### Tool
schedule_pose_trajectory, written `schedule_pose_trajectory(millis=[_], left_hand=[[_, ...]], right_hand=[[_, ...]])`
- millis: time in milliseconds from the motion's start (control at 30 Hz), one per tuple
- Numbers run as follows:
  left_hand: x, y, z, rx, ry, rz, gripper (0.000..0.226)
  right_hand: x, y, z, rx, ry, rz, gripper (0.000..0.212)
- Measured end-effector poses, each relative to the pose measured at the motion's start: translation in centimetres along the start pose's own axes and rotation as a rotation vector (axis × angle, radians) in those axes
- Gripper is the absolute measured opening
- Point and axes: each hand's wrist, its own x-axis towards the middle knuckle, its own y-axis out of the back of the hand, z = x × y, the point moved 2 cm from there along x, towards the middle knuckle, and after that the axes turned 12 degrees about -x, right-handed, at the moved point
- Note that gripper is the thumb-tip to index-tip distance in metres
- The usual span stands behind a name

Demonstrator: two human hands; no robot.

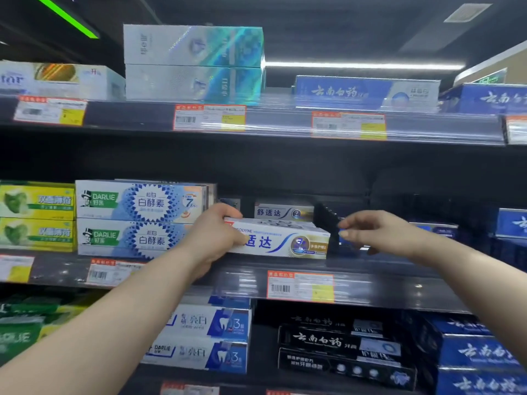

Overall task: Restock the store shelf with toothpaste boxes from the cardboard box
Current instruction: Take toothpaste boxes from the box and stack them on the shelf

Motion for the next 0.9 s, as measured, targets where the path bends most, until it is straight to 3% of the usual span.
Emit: schedule_pose_trajectory(millis=[167, 333, 467, 567, 667, 767, 900], left_hand=[[-0.3, -0.7, -0.3, 0.342, -0.139, 0.073, 0.038], [-2.0, -0.8, -0.4, 0.604, -0.408, 0.059, 0.040], [-3.0, -0.4, -0.1, 0.742, -0.413, 0.028, 0.034], [-2.3, -0.2, 0.4, 0.676, -0.305, -0.050, 0.047], [-0.9, 0.0, 0.5, 0.429, -0.171, -0.126, 0.065], [-0.1, 0.0, 0.3, 0.144, -0.050, -0.142, 0.076], [0.6, 0.1, -0.3, -0.033, -0.014, -0.112, 0.082]], right_hand=[[0.2, -1.1, -0.8, -0.017, 0.034, -0.103, 0.030], [0.4, -1.8, -1.4, -0.159, 0.052, -0.103, 0.029], [0.9, -2.4, -1.5, -0.272, 0.023, -0.040, 0.034], [1.4, -2.7, -1.6, -0.297, 0.013, 0.003, 0.032], [1.8, -2.8, -1.7, -0.294, 0.013, 0.006, 0.031], [2.2, -3.0, -1.6, -0.285, 0.002, 0.000, 0.032], [2.5, -3.3, -1.5, -0.278, -0.005, 0.007, 0.033]])
